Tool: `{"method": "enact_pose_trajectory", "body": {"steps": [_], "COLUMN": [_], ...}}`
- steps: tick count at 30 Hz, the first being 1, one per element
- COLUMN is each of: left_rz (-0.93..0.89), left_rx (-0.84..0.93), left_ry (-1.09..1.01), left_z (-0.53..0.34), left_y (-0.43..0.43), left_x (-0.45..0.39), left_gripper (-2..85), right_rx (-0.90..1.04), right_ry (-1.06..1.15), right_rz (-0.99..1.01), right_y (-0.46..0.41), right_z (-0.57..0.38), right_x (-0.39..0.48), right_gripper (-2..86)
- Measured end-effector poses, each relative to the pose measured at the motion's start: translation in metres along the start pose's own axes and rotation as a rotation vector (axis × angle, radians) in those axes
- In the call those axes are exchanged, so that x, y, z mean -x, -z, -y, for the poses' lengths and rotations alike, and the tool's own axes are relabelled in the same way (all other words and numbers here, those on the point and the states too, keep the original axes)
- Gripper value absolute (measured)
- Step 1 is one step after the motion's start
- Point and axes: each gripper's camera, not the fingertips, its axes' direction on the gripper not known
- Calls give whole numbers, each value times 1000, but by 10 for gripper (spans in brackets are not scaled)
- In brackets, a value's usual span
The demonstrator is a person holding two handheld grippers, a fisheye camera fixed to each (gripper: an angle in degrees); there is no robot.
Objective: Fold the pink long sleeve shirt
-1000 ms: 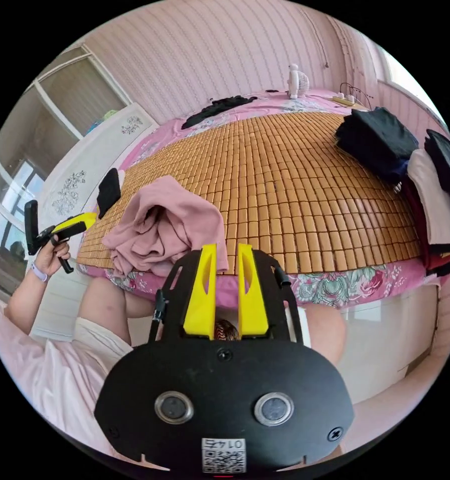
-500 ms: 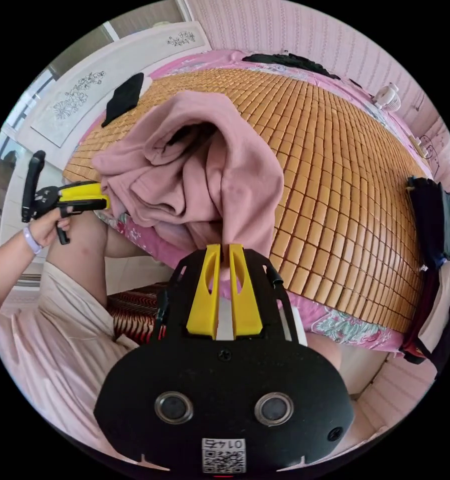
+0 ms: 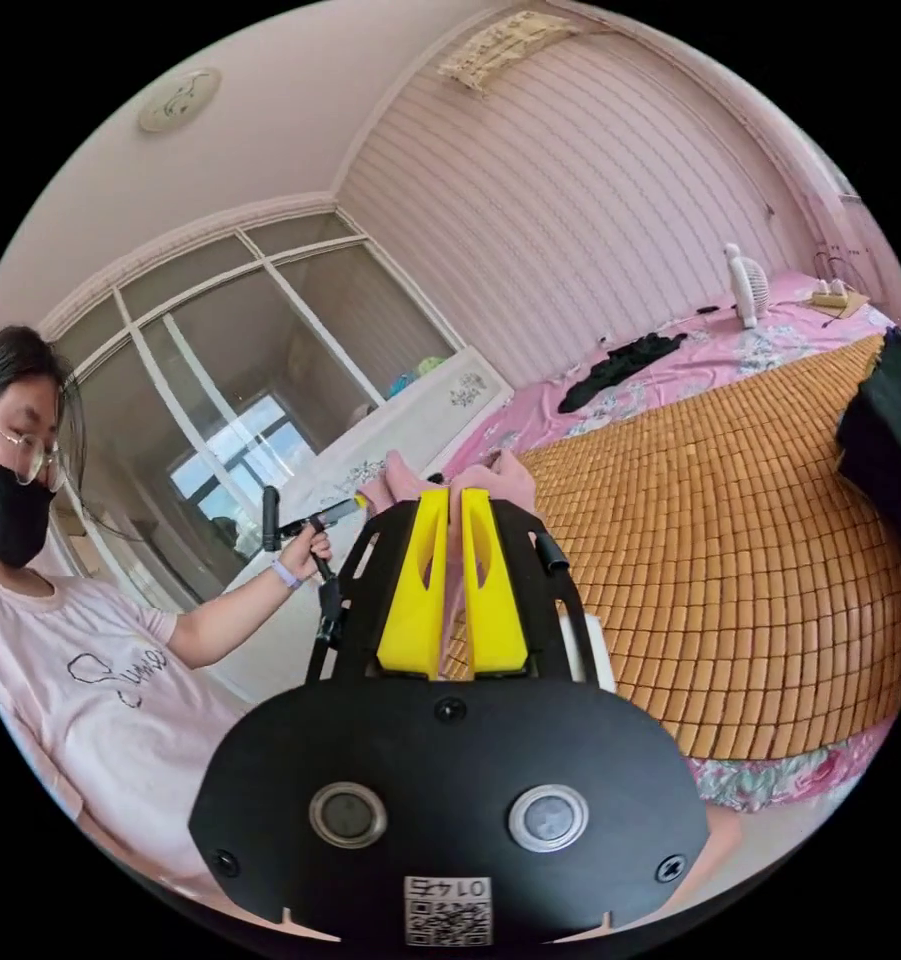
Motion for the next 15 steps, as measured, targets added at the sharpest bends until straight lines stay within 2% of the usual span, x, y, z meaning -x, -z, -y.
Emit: {"method": "enact_pose_trajectory", "body": {"steps": [2,4,7,9,13,15], "left_rz": [2,-51,-83,-81,-112,-35], "left_rx": [-4,74,179,289,647,701], "left_ry": [35,92,124,125,16,-55], "left_z": [17,9,-39,-78,-151,-159], "left_y": [-10,-29,-51,-63,-100,-107], "left_x": [7,20,28,25,-4,-16], "left_gripper": [85,95,105,107,115,118], "right_rx": [56,256,436,463,414,396], "right_ry": [-101,-228,-265,-267,-249,-245], "right_rz": [-132,-359,-474,-489,-522,-552], "right_y": [4,-6,-20,-23,-18,-14], "right_z": [-13,-39,-68,-75,-66,-56], "right_x": [-30,-73,-99,-103,-101,-100], "right_gripper": [15,13,10,10,19,29]}}
